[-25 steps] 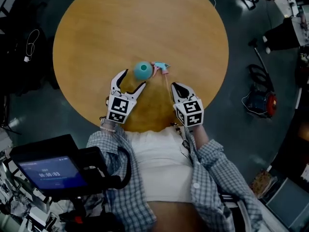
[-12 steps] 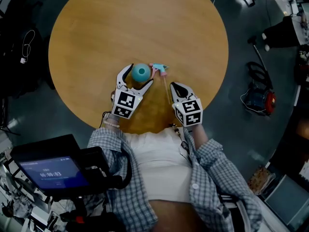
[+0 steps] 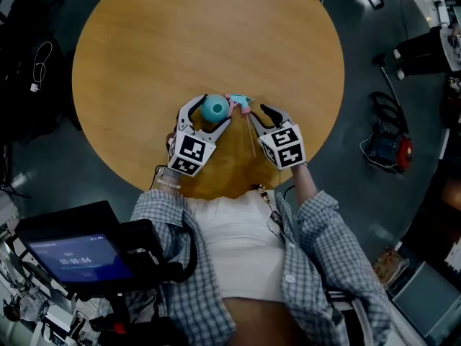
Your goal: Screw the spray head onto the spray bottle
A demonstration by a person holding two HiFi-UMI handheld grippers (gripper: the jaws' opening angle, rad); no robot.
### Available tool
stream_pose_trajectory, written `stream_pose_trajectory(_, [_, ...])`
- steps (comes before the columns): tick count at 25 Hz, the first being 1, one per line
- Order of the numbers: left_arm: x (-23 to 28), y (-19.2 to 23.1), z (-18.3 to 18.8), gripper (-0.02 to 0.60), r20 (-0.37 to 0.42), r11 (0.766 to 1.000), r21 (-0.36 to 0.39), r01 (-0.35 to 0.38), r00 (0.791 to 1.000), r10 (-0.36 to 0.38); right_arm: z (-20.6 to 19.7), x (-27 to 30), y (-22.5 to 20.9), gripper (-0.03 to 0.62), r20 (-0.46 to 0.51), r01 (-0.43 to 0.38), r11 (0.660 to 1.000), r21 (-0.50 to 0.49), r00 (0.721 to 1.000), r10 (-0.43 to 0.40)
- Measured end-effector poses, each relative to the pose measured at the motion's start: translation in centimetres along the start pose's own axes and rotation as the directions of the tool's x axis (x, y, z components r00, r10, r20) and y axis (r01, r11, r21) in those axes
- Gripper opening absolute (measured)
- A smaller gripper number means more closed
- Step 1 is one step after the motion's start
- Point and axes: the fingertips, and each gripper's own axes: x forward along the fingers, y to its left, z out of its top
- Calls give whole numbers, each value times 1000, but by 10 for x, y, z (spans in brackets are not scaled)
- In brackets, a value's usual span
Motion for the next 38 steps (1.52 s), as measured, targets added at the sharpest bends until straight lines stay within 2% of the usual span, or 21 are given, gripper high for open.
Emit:
stream_pose_trajectory(2, [-1,-2,0,365,-3,1000,11,0,1000,0,9,10,-4,168,-29,-30,999,-13,999,30])
stream_pose_trajectory(4, [-2,-3,-1,367,-8,1000,22,1,1000,-1,16,21,-8,175,-59,-51,998,-32,997,49])
stream_pose_trajectory(6, [-3,-4,-2,367,-10,1000,28,0,1000,0,22,31,-7,175,-102,-86,992,-97,992,76])
stream_pose_trajectory(9, [-3,-4,-3,365,-9,1000,23,-4,1000,4,25,45,2,175,-190,-186,955,-232,971,143])
stream_pose_trajectory(12, [-4,-5,-3,366,-9,1000,16,-7,1000,8,19,55,6,175,-294,-278,916,-291,936,191])
stream_pose_trajectory(20, [-6,-4,-2,365,-3,1000,2,-12,1000,12,14,52,21,178,-406,-453,863,-223,848,340])
stream_pose_trajectory(24, [-6,-4,-1,365,-4,1000,1,-13,1000,13,0,55,23,196,-480,-483,832,-273,818,318])
stream_pose_trajectory(27, [-6,-4,-1,365,-3,1000,1,-13,1000,13,-1,57,24,194,-487,-504,832,-230,800,350])
stream_pose_trajectory(28, [-5,-4,-1,365,-3,1000,1,-14,1000,14,0,57,23,171,-485,-509,834,-215,797,361])
stream_pose_trajectory(31, [-5,-4,-1,365,-4,1000,2,-15,1000,15,5,56,21,140,-446,-493,848,-193,814,372])
stream_pose_trajectory(38, [-4,-2,-3,365,-6,1000,0,-16,1000,16,31,43,1,118,-222,-390,916,-89,905,363])
